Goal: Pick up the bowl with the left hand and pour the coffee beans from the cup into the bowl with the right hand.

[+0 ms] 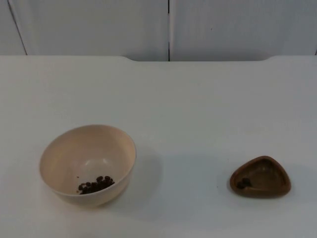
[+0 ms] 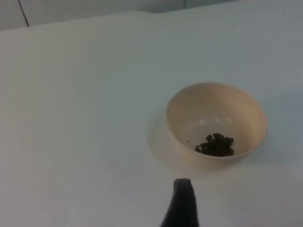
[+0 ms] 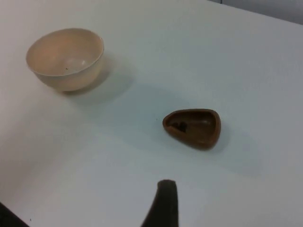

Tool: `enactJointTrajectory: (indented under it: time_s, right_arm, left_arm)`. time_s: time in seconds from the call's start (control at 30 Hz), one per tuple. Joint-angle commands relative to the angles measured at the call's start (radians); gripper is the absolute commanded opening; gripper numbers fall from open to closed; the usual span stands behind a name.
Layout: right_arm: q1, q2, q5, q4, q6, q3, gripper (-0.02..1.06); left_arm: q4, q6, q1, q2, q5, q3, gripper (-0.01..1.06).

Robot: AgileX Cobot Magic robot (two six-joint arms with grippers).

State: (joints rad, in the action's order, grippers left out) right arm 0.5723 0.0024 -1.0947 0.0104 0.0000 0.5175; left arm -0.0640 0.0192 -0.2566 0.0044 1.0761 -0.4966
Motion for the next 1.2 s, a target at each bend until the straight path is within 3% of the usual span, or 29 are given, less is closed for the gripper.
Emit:
enactJointTrajectory:
  time_s: [0.0,0.4,0.43,0.53,0.57,0.63,0.7,1.17]
  right_arm:
    - [-0.002,-0.002,0.015,-0.003,-0.016,-0.004,0.70]
    - [-0.002,-0.002,0.015,-0.010,-0.012,-0.004,0.74]
    - [-0.002,-0.002,0.015,-0.010,-0.012,-0.004,0.78]
    - [-0.002,-0.002,0.015,-0.010,-0.012,-0.004,0.90]
    - [-0.002,-0.002,0.015,-0.010,-0.012,-0.004,0.90]
    - [-0.002,-0.002,0.015,-0.010,-0.012,-0.004,0.99]
    - [-0.002,-0.002,0.015,-0.010,-0.012,-0.004,1.05]
    - [-0.002,-0.002,0.015,-0.010,-0.012,-0.004,1.05]
  left_arm:
    - [0.003,-0.007,0.002,-0.004,-0.001,0.004,0.66]
    - [-0.001,0.002,0.002,-0.004,-0.001,0.004,0.66]
    - [-0.001,0.002,0.002,-0.004,-0.001,0.004,0.68]
    - [-0.001,0.002,0.002,-0.004,-0.001,0.004,0.91]
    - [-0.001,0.002,0.002,-0.004,-0.001,0.004,0.91]
    - [-0.001,0.002,0.002,-0.004,-0.001,0.004,1.05]
    - [-0.001,0.002,0.002,-0.004,-0.001,0.004,1.05]
    - [-0.001,-0.001,0.002,-0.004,-0.003,0.004,1.05]
